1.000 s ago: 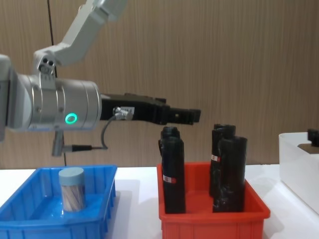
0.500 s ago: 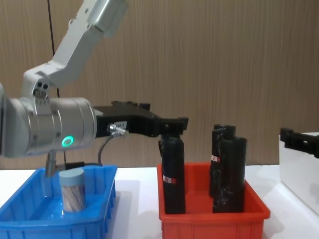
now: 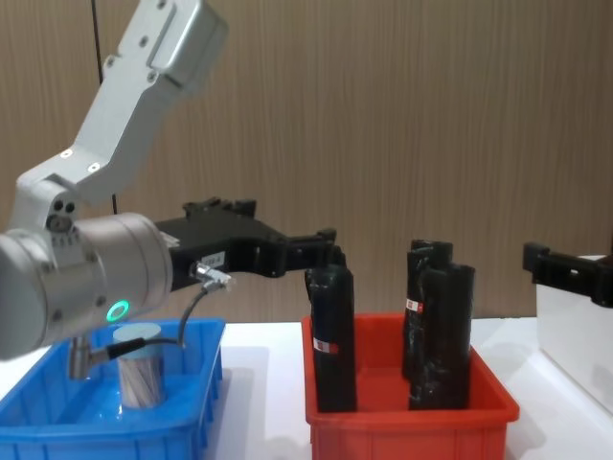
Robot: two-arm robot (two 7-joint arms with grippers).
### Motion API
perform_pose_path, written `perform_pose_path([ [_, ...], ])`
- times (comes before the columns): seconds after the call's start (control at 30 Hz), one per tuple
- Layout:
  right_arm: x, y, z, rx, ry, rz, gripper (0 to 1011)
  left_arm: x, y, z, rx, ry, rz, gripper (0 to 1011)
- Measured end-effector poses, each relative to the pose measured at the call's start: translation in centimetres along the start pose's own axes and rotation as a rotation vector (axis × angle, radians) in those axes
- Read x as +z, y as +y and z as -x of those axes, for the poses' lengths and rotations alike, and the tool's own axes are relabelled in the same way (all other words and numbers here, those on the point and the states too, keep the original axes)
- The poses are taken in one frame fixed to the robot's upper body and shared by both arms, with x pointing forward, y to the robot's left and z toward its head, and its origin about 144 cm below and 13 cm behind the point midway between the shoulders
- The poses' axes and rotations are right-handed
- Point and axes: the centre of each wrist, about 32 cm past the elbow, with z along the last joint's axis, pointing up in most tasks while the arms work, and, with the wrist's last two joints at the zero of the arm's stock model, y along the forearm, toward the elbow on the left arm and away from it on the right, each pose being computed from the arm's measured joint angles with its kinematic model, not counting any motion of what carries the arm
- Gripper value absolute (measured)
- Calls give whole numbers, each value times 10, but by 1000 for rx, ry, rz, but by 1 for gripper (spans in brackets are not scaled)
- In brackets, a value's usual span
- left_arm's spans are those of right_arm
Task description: Pick the cotton swabs from the blue box and place them into the white box.
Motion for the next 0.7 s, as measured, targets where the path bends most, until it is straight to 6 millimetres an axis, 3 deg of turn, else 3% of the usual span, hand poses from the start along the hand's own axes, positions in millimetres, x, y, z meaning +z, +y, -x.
perform_pose_path([
  [0.4, 0, 0, 0, 0, 0, 0, 1002, -9, 17, 19, 105, -13, 38, 1004],
  [0.7, 0, 0, 0, 0, 0, 0, 1002, -11, 20, 23, 125, -13, 47, 1004],
])
